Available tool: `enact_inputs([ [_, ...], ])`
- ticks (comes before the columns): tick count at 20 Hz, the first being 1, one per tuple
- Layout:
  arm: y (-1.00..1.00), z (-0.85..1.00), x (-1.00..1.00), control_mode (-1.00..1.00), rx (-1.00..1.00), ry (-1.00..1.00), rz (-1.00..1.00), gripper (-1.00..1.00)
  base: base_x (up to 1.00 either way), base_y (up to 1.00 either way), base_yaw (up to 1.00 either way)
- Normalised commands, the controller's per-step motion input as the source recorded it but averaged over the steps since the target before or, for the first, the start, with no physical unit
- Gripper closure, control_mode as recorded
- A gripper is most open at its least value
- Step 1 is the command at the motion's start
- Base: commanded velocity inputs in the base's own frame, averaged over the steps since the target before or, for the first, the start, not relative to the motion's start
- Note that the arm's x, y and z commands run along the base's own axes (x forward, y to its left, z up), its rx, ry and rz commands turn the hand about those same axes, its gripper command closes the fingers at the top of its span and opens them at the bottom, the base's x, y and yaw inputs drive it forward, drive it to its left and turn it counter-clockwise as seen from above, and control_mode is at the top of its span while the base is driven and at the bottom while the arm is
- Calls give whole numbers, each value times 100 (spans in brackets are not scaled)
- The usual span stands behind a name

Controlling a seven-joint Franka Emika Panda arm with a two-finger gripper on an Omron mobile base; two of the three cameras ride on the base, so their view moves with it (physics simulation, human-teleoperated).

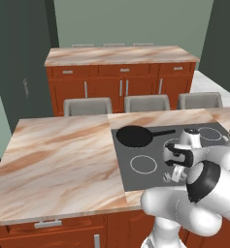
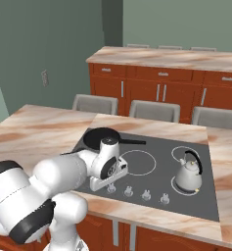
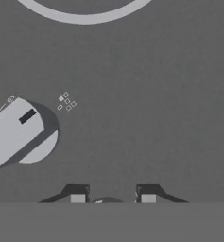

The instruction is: Pick the pan from the cabinet and place it on the stove. Then turn on the stove burner for the pan.

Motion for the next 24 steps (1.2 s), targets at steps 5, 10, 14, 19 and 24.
enact_inputs([
  [5,-44,-64,-54,-100,-1,0,10,100,0,0,0],
  [10,-50,-67,-77,-100,0,0,12,100,0,0,0],
  [14,-42,-75,-85,-100,-1,2,14,100,0,0,0],
  [19,-33,-75,-95,-100,-3,2,13,100,0,0,0],
  [24,-31,-67,-97,-100,-5,1,15,100,0,0,0],
])
